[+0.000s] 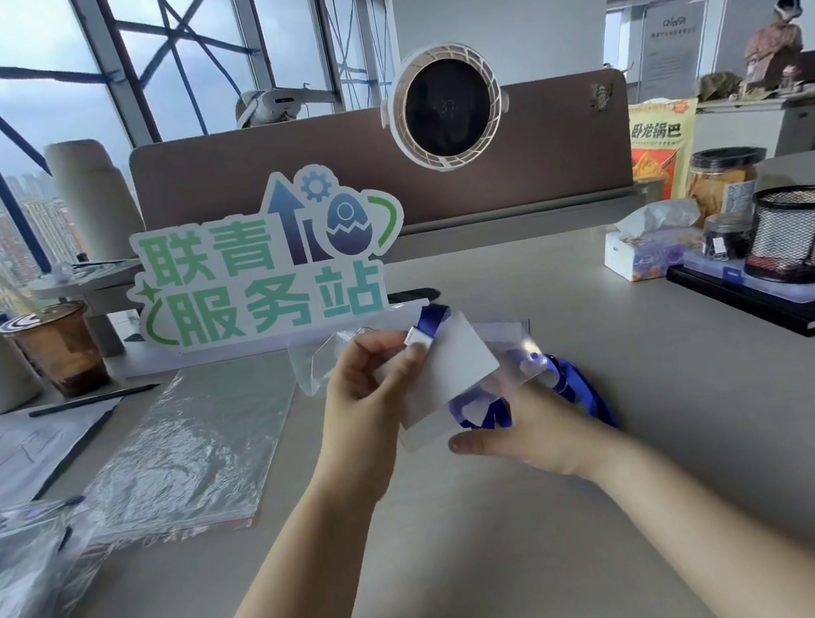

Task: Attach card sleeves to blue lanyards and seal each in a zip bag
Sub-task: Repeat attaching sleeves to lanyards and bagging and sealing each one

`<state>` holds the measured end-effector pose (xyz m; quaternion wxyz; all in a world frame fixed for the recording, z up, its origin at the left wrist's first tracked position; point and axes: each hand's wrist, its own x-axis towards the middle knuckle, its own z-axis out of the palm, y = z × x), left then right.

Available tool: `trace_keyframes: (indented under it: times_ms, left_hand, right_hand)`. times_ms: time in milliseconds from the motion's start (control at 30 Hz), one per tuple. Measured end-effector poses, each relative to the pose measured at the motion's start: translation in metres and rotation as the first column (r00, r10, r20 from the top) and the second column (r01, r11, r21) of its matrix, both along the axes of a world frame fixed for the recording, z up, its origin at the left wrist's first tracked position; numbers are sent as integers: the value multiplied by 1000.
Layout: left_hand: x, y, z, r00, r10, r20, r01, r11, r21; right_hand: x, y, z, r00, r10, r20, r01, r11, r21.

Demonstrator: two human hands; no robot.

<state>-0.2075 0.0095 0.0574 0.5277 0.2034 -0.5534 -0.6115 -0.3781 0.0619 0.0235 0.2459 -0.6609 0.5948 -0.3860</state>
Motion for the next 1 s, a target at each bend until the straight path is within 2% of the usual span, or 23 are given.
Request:
trace_keyframes:
  times_ms: [133, 233, 333, 433, 533, 633, 733, 833, 1000]
  left_hand:
    - [-5, 3, 4, 996, -49, -75, 56, 994, 91]
    - [-1, -3, 4, 992, 77, -99, -64, 990, 127]
    - [8, -15, 0, 968, 239, -76, -227, 963, 148]
    - [15, -22, -5, 903, 426, 57, -429, 900, 72]
    - [16, -23, -8, 823, 546, 155, -534, 838, -115]
    - [15, -20, -9, 764, 561, 319, -462, 821, -336]
    - [15, -15, -5, 719, 502, 480, -261, 836, -483]
    - [17, -9, 3, 698, 380, 607, -28, 861, -507]
    - [25, -5, 10, 747, 145, 649, 181, 895, -408]
  right_hand:
    - [6, 1, -3, 994, -67, -84, 70, 997, 27]
    - [2, 3, -4, 989, -92, -115, 97, 994, 39]
    - [0, 11, 3, 983, -100, -153, 94, 994, -51]
    - [1, 13, 7, 977, -125, -173, 105, 987, -123]
    - [1, 14, 8, 965, -177, -194, 127, 961, -244]
    - [0, 17, 10, 973, -188, -133, 133, 930, -344]
    - [1, 20, 18, 986, -148, -70, 113, 923, -367]
    - [1, 22, 25, 984, -169, -58, 132, 907, -401]
    - [0, 25, 32, 977, -146, 158, 191, 928, -319]
